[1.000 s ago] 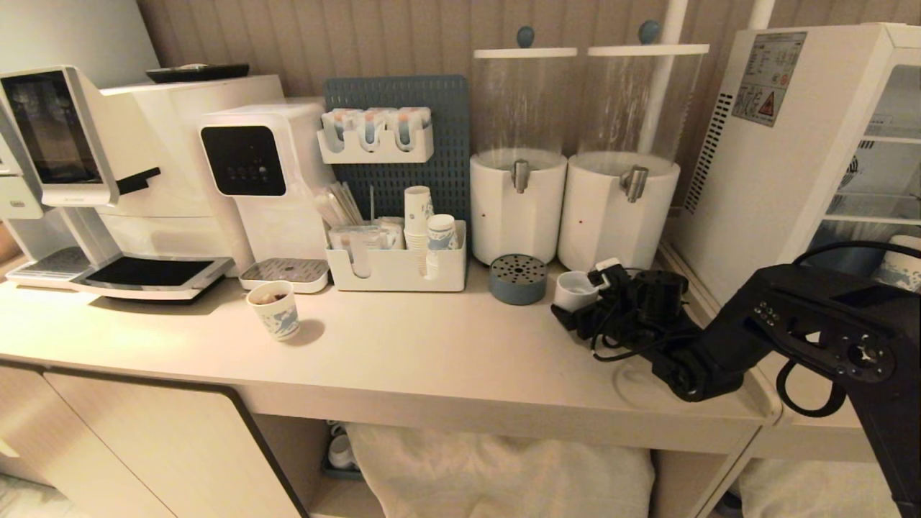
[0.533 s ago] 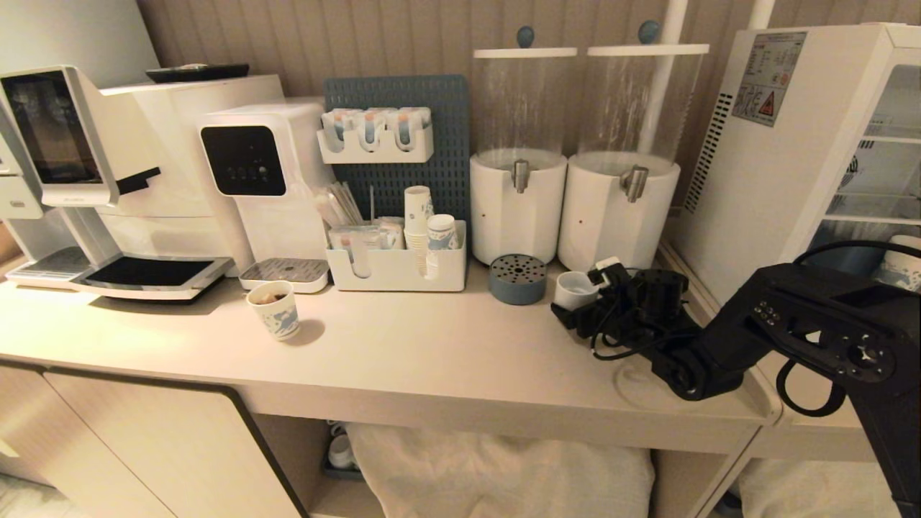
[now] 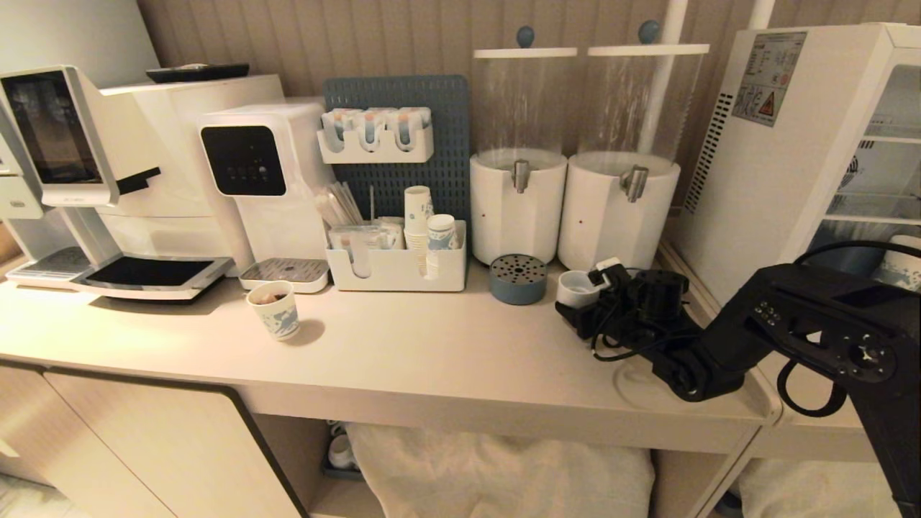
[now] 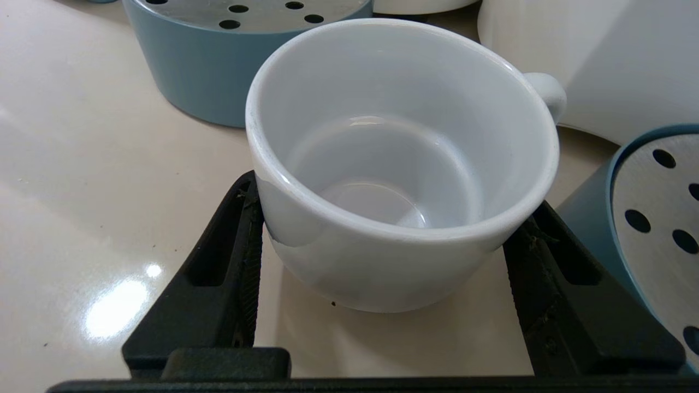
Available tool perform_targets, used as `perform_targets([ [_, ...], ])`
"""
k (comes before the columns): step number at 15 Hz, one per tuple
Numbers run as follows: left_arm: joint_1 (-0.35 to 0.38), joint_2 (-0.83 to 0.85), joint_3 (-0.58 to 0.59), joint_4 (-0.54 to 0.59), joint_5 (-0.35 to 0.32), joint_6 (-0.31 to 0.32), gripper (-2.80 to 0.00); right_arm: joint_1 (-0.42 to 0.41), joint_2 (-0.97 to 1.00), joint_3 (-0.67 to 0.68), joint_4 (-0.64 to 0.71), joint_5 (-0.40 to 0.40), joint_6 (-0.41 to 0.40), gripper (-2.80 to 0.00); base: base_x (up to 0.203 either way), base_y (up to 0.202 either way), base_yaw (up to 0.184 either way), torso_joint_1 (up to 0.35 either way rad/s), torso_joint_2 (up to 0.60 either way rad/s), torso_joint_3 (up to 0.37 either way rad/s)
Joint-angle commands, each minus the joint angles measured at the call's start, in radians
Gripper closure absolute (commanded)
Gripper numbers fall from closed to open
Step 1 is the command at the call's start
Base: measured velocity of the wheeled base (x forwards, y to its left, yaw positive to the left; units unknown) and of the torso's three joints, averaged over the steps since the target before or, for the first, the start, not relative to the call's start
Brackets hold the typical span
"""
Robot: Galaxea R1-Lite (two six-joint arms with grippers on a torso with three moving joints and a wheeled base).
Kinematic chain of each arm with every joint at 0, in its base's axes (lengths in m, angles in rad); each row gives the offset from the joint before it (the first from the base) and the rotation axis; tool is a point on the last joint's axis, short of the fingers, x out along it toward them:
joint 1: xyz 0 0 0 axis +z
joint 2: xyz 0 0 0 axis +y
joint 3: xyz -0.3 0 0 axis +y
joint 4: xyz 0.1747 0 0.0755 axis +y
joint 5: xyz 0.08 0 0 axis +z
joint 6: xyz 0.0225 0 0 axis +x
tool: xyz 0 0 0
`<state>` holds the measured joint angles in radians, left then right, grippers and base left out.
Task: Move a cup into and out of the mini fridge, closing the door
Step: Put the ceramic cup in the freezer
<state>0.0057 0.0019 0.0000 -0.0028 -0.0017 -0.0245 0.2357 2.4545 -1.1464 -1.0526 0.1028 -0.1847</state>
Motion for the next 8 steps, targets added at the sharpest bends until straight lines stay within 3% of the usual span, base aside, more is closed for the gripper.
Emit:
perform_targets([
  [1, 0.000, 0.000, 0.000, 0.000, 0.000, 0.000, 0.00, 0.001, -0.007, 0.008, -0.006, 0.002, -0.001, 0.00, 0.000, 0.000, 0.000, 0.000, 0.00, 0.000],
  [8, 0.000, 0.000, 0.000, 0.000, 0.000, -0.002, 0.00, -0.021, -0.274, 0.257, -0.008, 0.046, -0.001, 0.00, 0.000, 0.000, 0.000, 0.000, 0.00, 0.000],
])
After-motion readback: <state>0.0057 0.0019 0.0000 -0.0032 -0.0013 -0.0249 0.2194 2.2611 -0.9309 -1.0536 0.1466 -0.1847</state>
